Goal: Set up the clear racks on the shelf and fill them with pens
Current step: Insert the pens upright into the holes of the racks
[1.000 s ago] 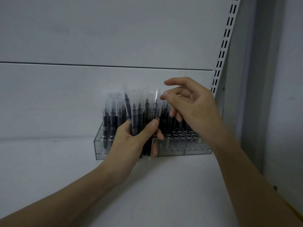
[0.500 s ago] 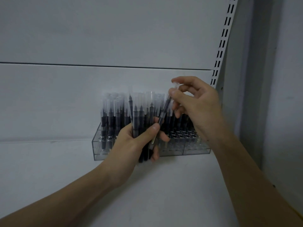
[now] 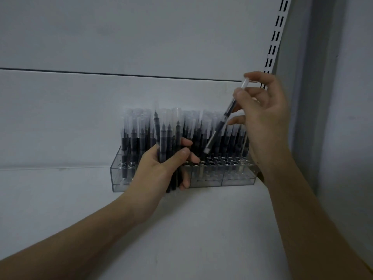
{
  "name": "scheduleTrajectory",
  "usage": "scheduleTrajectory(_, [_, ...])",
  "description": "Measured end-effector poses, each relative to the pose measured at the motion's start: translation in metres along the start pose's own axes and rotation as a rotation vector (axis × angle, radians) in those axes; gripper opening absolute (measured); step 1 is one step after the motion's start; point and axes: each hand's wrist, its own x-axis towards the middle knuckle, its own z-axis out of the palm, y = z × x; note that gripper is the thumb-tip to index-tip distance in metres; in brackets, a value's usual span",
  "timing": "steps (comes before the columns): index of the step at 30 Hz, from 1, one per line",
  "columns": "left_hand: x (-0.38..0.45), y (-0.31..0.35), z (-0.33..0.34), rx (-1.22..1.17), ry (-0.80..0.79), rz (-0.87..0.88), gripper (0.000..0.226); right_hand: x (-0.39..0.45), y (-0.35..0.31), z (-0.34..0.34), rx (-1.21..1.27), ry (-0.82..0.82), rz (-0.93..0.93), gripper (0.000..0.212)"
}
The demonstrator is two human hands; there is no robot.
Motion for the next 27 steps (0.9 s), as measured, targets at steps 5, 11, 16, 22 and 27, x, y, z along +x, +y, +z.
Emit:
scheduleTrajectory(5, [0.001, -0.002, 0.0, 0.024, -0.006, 0.021, 0.016, 0.007, 0.001, -0.014, -0.207, -0.046, -0.03, 0.024])
scheduleTrajectory(11, [0.0, -0.002, 0.001, 0.044, -0.005, 0.03, 0.018, 0.004, 0.002, -0.013, -0.3, -0.153, -0.041, 0.025])
scheduleTrajectory(16, [-0.001, -0.003, 0.002, 0.04, -0.015, 0.014, 0.018, 0.003, 0.007, -0.012, -0.381, -0.25, -0.003, 0.023])
scheduleTrajectory(22, [-0.001, -0.004, 0.004, 0.034, -0.044, -0.013, 0.02, 0.002, 0.014, -0.015, -0.475, -0.383, 0.055, 0.01])
scheduleTrajectory(27, [-0.003, -0.001, 0.007, 0.017, -0.112, -0.042, 0.03, 0.001, 0.011, -0.015, -0.456, -0.355, -0.017, 0.009])
